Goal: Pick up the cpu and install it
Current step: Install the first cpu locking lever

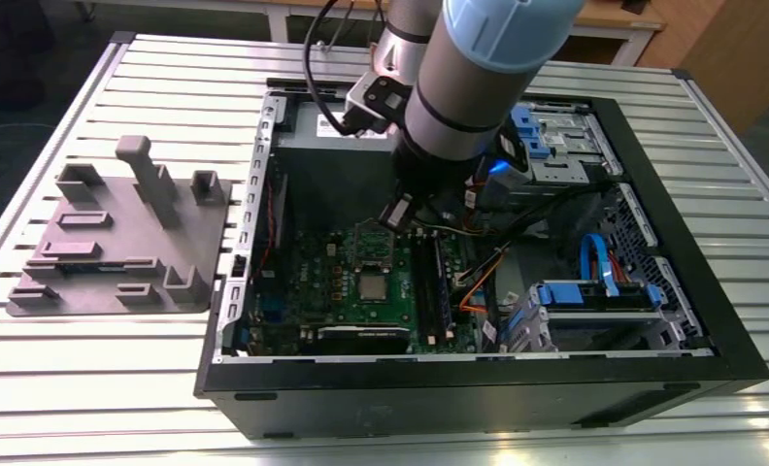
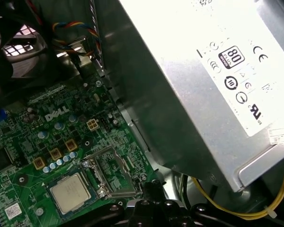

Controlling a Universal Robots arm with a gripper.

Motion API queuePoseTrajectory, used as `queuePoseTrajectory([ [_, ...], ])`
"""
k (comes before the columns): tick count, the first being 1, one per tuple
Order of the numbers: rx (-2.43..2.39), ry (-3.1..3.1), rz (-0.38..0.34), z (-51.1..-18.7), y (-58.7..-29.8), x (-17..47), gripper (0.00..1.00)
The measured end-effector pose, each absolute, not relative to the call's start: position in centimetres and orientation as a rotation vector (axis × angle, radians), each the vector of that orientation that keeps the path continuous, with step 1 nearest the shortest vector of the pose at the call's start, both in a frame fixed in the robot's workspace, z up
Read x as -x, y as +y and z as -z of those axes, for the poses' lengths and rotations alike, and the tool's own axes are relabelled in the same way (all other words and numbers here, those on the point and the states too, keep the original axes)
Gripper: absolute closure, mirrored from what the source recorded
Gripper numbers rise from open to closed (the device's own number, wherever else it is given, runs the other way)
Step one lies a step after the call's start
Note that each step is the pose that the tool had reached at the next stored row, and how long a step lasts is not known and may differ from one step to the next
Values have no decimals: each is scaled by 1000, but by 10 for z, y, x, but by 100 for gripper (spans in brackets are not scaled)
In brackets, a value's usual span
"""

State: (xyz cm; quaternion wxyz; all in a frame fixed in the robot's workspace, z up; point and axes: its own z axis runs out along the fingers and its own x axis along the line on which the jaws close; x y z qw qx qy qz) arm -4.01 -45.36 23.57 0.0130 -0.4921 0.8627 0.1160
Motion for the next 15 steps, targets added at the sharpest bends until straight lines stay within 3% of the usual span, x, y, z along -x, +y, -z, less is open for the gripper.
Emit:
queuePoseTrajectory([
  [15,1534,2688,-362,-240,-454,41,89],
])
